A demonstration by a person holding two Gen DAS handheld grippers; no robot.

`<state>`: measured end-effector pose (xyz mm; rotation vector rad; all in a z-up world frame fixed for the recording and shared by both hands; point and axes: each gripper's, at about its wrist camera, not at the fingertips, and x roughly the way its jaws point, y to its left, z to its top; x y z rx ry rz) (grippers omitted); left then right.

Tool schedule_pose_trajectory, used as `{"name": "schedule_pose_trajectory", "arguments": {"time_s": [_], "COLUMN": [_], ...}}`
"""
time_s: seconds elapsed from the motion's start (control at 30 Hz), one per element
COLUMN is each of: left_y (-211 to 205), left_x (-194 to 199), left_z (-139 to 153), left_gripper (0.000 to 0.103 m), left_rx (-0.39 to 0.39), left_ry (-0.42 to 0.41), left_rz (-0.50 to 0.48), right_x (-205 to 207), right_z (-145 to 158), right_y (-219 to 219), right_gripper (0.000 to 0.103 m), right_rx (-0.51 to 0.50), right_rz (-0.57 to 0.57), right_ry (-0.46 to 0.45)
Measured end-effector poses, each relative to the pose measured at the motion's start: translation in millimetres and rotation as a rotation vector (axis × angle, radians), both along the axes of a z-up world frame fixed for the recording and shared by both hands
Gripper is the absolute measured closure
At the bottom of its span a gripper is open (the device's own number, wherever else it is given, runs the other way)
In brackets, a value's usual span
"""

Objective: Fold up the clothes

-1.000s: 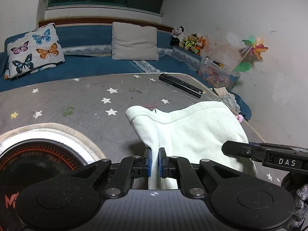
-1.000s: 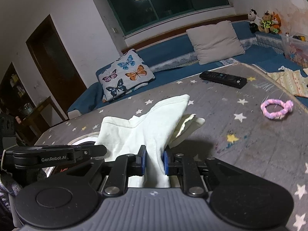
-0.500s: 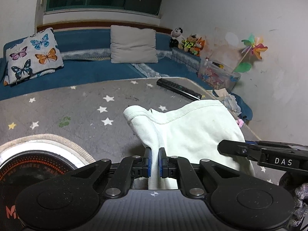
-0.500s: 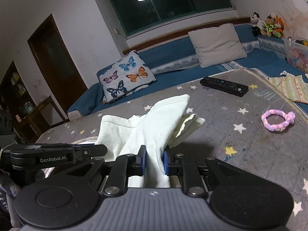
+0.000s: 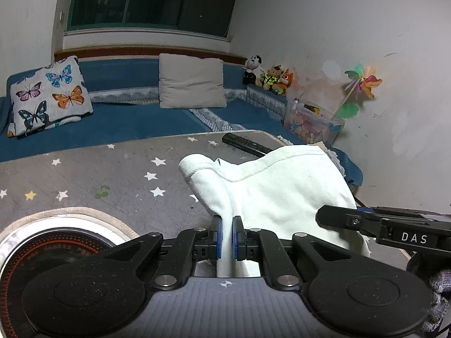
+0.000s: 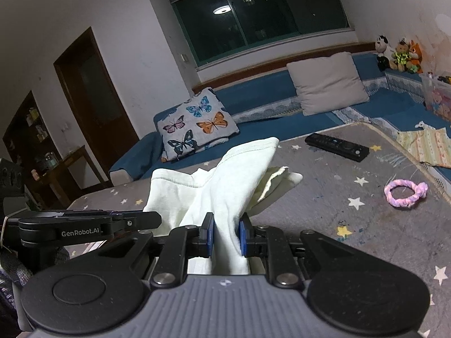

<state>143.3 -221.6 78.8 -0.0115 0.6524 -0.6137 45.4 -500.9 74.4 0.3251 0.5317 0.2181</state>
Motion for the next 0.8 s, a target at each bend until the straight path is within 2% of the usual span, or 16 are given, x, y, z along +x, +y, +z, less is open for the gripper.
{"name": "schedule_pose_trajectory", "arguments": {"time_s": [0.27, 0.67, 0.73, 0.8], "left_y": [5.1, -8.9, -7.5, -3.7], "left_x": [0.5, 33.0, 37.8, 41.4], "left_z": [-1.8, -54.3, -62.4, -68.5], "left_gripper": [0.095, 0.094, 0.091, 0.09], "left_rx": [0.019, 0.094, 0.107, 0.119], "left_ry": [0.011, 0.112, 0.125, 0.134], "left_rz": [0.001, 0.023, 0.032, 0.043], "right_x": [2.6, 36.3, 40.6, 42.9], "right_z": [-4.3, -55.2, -63.3, -70.0], "right_y": [4.5, -2.2, -4.0, -7.7], "right_gripper": [0.087, 0.085, 0.079, 0.077], "right_rx": [0.009, -0.006, -0.018, -0.023], "right_rz": [0.008, -0.039, -0.05, -0.064], "right_ry": [0.028, 0.157, 0.176, 0.195]}}
